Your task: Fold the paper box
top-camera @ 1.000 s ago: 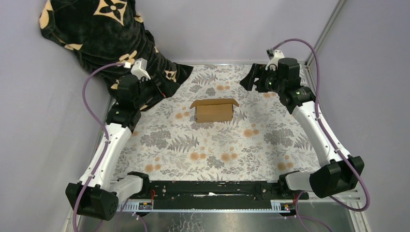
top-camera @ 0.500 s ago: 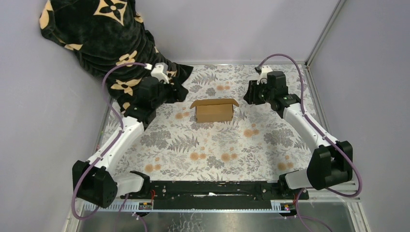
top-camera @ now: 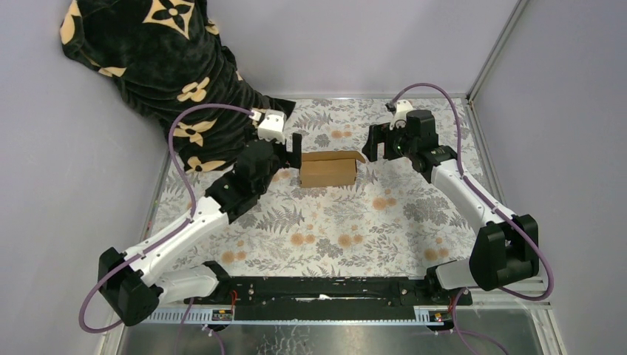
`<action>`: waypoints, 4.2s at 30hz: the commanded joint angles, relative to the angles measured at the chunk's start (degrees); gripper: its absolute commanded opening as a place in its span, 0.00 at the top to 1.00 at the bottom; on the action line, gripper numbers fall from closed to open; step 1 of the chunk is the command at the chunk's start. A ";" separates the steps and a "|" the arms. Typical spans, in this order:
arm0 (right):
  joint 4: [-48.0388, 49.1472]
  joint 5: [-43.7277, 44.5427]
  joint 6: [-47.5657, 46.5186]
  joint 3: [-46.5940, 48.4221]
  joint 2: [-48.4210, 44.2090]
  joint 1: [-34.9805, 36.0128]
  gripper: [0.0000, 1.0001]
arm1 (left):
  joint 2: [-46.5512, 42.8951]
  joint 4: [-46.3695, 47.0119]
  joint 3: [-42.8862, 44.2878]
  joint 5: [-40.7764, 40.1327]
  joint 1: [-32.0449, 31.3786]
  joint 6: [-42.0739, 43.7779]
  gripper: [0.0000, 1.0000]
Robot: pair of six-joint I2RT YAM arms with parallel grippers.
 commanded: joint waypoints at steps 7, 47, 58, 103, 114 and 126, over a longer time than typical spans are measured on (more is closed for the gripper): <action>0.81 2.60 6.53 3.20 -1.29 0.39 0.00 | -0.90 -0.93 6.84 7.19 3.83 -5.52 0.02; 3.73 -5.10 -5.88 3.21 4.87 1.72 0.46 | 16.28 -10.24 10.55 21.19 16.28 -5.55 0.60; 3.95 -5.70 -5.69 2.88 5.01 1.75 0.45 | 14.90 -9.38 10.10 16.58 14.31 -6.63 0.52; 3.63 -8.61 -6.20 5.36 8.44 2.58 0.54 | 21.70 -8.37 9.84 30.94 14.72 0.43 0.65; 3.17 -7.69 -6.76 5.58 9.66 3.19 0.54 | 22.26 -7.98 10.02 31.23 14.69 -0.06 0.65; 3.15 -6.35 -6.99 6.33 10.87 3.46 0.58 | 23.90 -8.01 11.04 31.03 14.70 -0.68 0.71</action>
